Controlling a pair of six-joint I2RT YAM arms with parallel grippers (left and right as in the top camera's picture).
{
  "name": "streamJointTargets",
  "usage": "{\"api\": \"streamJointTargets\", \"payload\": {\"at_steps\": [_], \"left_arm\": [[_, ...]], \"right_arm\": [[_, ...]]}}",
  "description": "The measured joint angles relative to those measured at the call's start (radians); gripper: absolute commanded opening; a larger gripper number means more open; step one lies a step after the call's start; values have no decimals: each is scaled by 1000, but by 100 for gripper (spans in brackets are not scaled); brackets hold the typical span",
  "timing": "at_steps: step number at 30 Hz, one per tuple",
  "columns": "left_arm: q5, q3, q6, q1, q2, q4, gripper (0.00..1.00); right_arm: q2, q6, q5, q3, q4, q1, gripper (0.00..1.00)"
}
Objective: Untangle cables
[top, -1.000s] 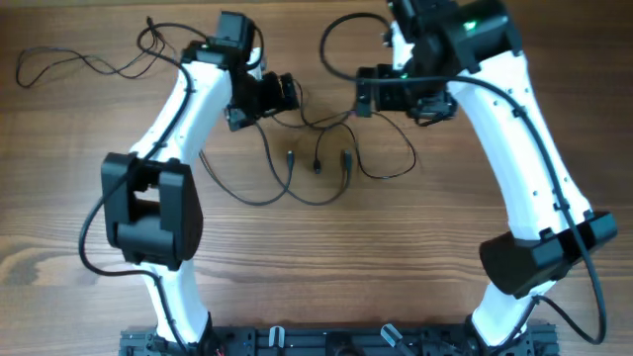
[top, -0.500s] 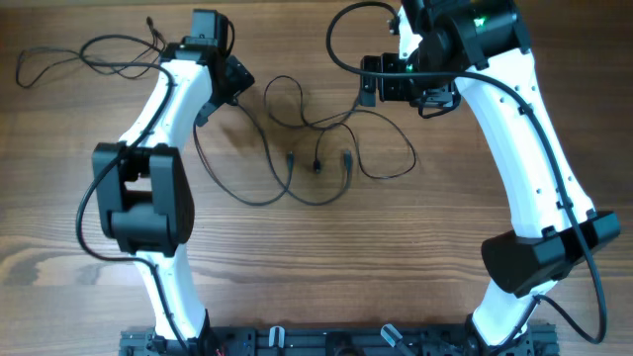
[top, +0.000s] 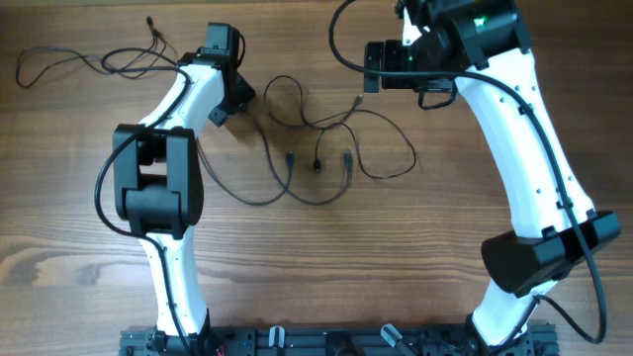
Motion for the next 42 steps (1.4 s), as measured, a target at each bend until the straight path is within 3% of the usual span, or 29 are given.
{"api": "streamJointTargets", "payload": {"at_steps": [2, 3, 11, 16, 20, 25, 33, 36, 42], "left_arm": [[4, 0, -4, -2, 0, 1, 17], [3, 0, 1, -2, 0, 1, 4], [4, -4, -2, -3, -54, -23, 4], [31, -7, -2, -3, -488, -58, 4], [87, -7, 62, -3, -696, -108, 4], [259, -7, 142, -3, -834, -126, 4], [603, -7, 148, -3, -988, -53, 4], [566, -7, 157, -3, -986, -33, 4], [325, -7, 164, -3, -958, -49, 4]], "right_arm": [[0, 0, 0, 0, 22, 0, 100], [0, 0, 0, 0, 26, 0, 100], [0, -2, 0, 0, 30, 0, 100], [0, -3, 0, 0, 34, 0, 100], [0, -3, 0, 0, 33, 0, 100], [0, -3, 0, 0, 33, 0, 100], [0, -3, 0, 0, 33, 0, 100], [0, -3, 0, 0, 33, 0, 100], [0, -3, 0, 0, 33, 0, 100]]}}
